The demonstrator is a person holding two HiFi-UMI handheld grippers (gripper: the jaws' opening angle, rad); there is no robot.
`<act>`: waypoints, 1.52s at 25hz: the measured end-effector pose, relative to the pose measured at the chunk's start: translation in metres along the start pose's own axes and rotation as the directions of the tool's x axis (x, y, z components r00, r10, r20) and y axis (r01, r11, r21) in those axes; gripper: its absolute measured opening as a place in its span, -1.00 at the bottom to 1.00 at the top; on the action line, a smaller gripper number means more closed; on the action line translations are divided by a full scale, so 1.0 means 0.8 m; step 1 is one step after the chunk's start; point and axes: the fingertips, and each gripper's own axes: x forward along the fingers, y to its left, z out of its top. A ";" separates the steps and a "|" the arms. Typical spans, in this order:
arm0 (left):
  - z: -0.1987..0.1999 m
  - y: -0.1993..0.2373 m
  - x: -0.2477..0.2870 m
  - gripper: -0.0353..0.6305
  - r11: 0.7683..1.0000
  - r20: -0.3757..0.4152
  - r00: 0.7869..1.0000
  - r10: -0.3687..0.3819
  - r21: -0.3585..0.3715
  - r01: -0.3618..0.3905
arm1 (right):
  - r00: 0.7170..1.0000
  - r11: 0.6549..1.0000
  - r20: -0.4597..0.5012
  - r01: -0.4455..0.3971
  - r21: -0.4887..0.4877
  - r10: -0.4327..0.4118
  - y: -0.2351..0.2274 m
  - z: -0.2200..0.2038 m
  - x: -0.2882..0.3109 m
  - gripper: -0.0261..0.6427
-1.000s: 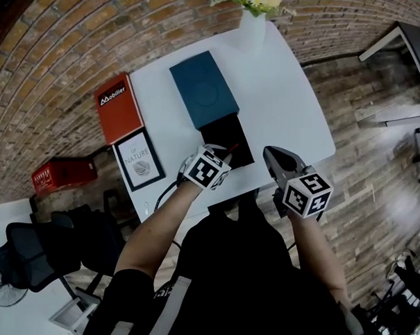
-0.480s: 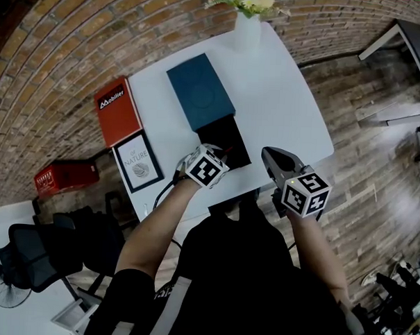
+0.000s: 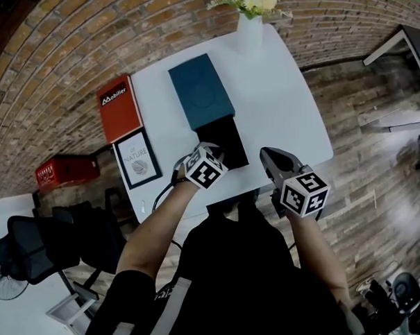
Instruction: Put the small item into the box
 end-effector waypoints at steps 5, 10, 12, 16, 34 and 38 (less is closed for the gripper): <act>0.005 0.003 0.001 -0.63 0.999 0.017 1.000 0.024 -0.023 -0.023 | 1.000 1.000 -0.019 -0.019 -0.009 0.019 -0.006 -0.001 -0.002 -0.92; 0.018 0.009 0.001 -0.63 0.996 0.049 0.995 0.083 -0.035 -0.082 | 0.999 0.999 -0.033 -0.043 -0.016 0.042 -0.016 0.003 -0.002 -0.92; 0.025 0.014 -0.006 -0.63 0.992 0.075 0.990 0.123 -0.051 -0.120 | 0.998 0.998 -0.036 -0.054 -0.021 0.053 -0.020 0.006 0.000 -0.92; 0.036 0.028 -0.030 -0.69 0.977 0.143 0.971 0.189 -0.124 -0.172 | 0.996 0.996 -0.032 -0.084 -0.039 0.083 -0.018 0.017 0.005 -0.92; 0.047 0.074 -0.217 -0.87 0.905 0.468 0.805 0.364 -0.382 -0.188 | 0.991 0.975 0.006 -0.134 -0.179 0.137 0.069 0.068 0.036 -0.92; 0.033 0.076 -0.267 -0.87 0.903 0.542 0.750 0.380 -0.394 -0.173 | 0.992 0.964 0.020 -0.115 -0.240 0.123 0.107 0.077 0.036 -0.92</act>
